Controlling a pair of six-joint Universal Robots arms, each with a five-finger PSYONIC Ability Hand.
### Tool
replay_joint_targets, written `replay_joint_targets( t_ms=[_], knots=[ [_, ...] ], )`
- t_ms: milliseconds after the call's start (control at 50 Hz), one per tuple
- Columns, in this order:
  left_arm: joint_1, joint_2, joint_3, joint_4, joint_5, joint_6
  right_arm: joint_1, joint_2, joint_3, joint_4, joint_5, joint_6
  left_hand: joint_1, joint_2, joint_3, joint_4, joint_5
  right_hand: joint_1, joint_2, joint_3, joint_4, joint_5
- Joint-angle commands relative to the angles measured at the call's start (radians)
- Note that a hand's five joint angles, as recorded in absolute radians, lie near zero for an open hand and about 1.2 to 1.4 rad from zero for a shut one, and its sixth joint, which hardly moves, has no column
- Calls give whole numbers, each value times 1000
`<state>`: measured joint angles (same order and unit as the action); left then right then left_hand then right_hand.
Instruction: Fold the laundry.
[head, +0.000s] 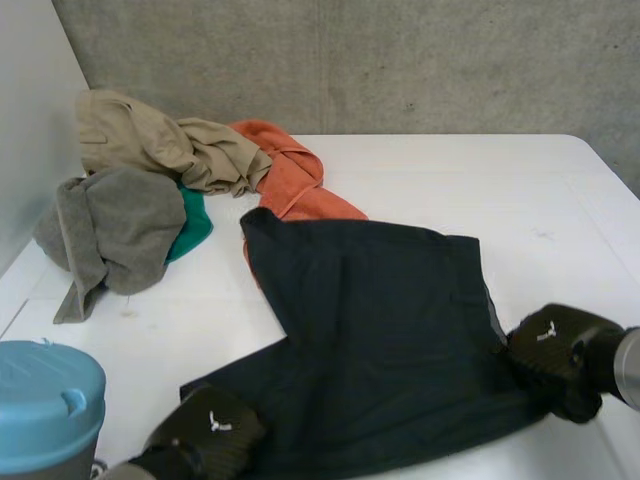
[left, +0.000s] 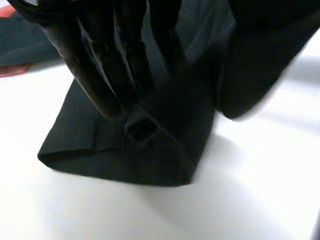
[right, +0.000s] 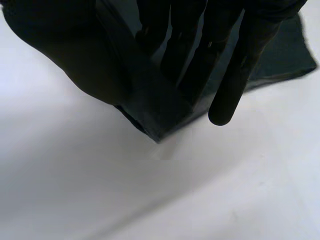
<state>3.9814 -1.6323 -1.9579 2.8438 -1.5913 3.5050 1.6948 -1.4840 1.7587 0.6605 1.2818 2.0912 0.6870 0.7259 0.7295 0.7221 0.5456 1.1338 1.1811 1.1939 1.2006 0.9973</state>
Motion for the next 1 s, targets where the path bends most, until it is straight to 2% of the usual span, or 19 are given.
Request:
replay_joint_targets(
  t_ms=[20,140,220,300,380,480,560,680,720,760,780,800,840,900,920,980,1000],
  knots=[
    [1,-11,111,11,-10,120,22,47,38,-64,-24,6,-512,-551,-555,-548,-546,262,215,202,196,224],
    [39,-87,272,130,17,264,32,56,53,-145,-22,49,-512,-551,-555,-548,-546,262,215,202,196,224],
    [48,-199,404,209,86,313,43,54,62,-180,-22,73,-512,-551,-555,-548,-546,262,215,202,196,224],
    [51,-346,560,256,191,345,51,53,73,-206,-24,89,-512,-551,-555,-548,-546,262,215,202,196,224],
    [67,-501,724,250,277,373,54,53,84,-229,-22,95,-450,-489,-493,-485,-483,262,215,202,196,224],
    [94,-708,924,218,367,460,55,53,102,-249,-22,102,-295,-334,-337,-330,-328,262,215,202,196,224],
    [107,-814,1026,178,401,541,54,53,116,-256,-24,104,-213,-252,-255,-248,-246,262,215,202,196,224],
    [125,-882,1082,123,401,604,46,48,128,-263,-29,105,-69,-108,-111,-104,-102,262,215,202,196,224],
    [131,-885,1080,124,403,598,43,47,128,-272,-30,105,116,77,73,81,83,262,215,202,196,224],
    [133,-886,1080,135,398,588,42,47,128,-277,-30,105,336,297,293,300,302,262,215,202,196,224],
    [134,-883,1077,150,393,576,42,45,128,-279,-30,105,616,577,573,581,583,262,215,202,196,224],
    [136,-880,1073,160,387,566,42,42,128,-280,-30,105,708,669,666,673,675,262,215,202,196,224],
    [136,-867,1059,175,363,551,42,41,127,-280,-30,106,709,670,667,674,676,262,215,202,196,224],
    [142,-825,1009,203,262,536,45,30,125,-280,-30,105,709,670,667,674,676,262,215,202,196,224],
    [143,-793,978,209,187,528,46,28,127,-280,-30,107,709,670,667,674,676,262,215,202,196,224],
    [143,-739,917,210,59,523,58,18,130,-279,-30,109,709,670,667,674,676,262,215,202,196,224],
    [142,-704,872,212,-22,526,69,13,130,-274,-30,115,709,670,667,674,676,262,215,202,196,224]
  ],
)
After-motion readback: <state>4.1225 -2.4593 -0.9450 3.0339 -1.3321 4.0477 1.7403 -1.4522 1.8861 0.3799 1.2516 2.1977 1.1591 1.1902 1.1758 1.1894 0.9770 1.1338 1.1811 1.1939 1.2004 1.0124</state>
